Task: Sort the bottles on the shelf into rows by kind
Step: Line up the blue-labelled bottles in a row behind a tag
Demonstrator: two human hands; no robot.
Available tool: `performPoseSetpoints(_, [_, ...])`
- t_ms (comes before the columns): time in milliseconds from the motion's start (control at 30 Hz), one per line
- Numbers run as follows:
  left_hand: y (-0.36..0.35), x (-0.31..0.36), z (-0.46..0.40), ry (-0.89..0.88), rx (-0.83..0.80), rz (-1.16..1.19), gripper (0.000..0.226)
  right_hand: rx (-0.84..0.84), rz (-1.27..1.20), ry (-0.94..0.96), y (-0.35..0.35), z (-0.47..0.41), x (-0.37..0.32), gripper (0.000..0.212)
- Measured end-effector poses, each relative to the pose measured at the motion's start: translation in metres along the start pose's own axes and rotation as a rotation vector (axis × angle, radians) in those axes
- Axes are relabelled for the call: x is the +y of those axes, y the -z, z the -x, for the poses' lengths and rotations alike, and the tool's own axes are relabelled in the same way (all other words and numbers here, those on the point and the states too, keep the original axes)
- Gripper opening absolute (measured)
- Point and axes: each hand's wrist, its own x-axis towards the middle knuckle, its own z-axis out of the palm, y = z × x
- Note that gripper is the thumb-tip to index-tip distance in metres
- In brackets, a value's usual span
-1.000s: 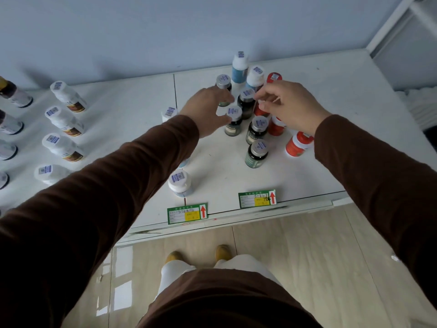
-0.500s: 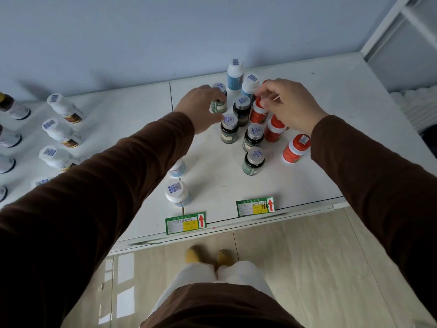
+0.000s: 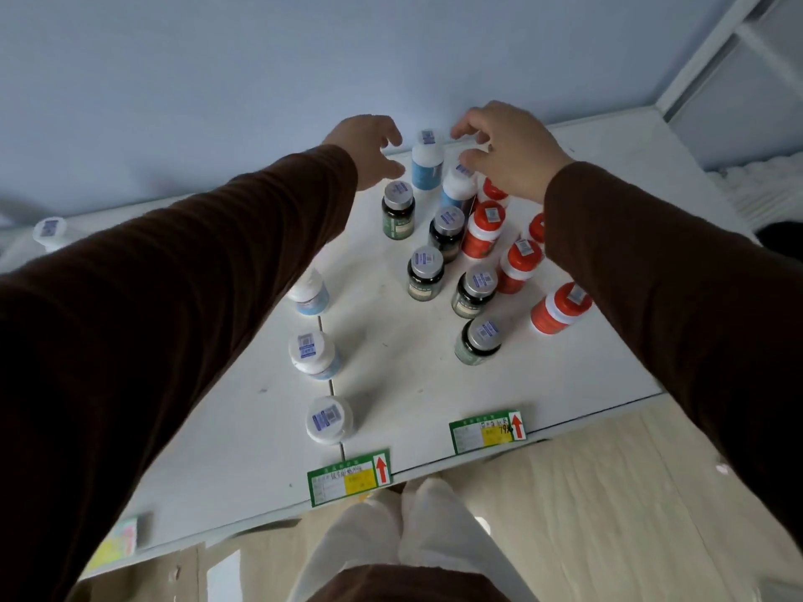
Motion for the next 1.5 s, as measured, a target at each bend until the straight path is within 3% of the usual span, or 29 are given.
performPoseSetpoints(333, [-0.045, -0.011, -0.081, 0.117, -0.232, -0.040, 0.066, -0.262, 0.065, 0.060, -0.021, -0.075, 0.010, 0.050])
performPoseSetpoints(567, [-0.071, -0.015, -0.105, 0.095, -0.295, 0.092, 0.055, -0.326, 0.086, 0.119, -0.032, -0.095, 0.019, 0.048])
performPoseSetpoints(700, [-0.055, -0.019, -0.096, 0.095, -0.281, 0.305, 0.051, -0.267, -0.039, 0.114, -0.021, -0.102, 0.024, 0.045])
performPoseSetpoints(800, [-0.024, -0.025, -0.073, 0.095, -0.253, 0.619, 0.035, -0.193, -0.269, 0.041, -0.005, -0.106, 0.018, 0.041])
performPoseSetpoints(933, [0.014, -0.035, -0.031, 0.062, -0.208, 0.964, 0.035, -0.155, -0.613, -0.069, 0.009, -0.102, -0.015, 0.039])
performPoseSetpoints(1033, [0.036, -0.051, 0.001, 0.056, -0.192, 1.147, 0.026, -0.123, -0.701, -0.087, 0.013, -0.096, -0.052, 0.046])
performPoseSetpoints(1167, [0.053, -0.082, 0.043, 0.053, -0.271, 1.309, 0.042, -0.169, -0.824, -0.066, 0.008, -0.084, -0.103, 0.043])
performPoseSetpoints(1367, [0.067, -0.125, 0.089, 0.023, -0.210, 1.282, 0.042, -0.158, -0.822, 0.033, -0.019, -0.068, -0.159, 0.036])
performPoseSetpoints(1500, [0.064, -0.144, 0.099, -0.017, -0.043, 0.990, 0.034, -0.080, -0.500, 0.150, -0.040, -0.064, -0.181, 0.039])
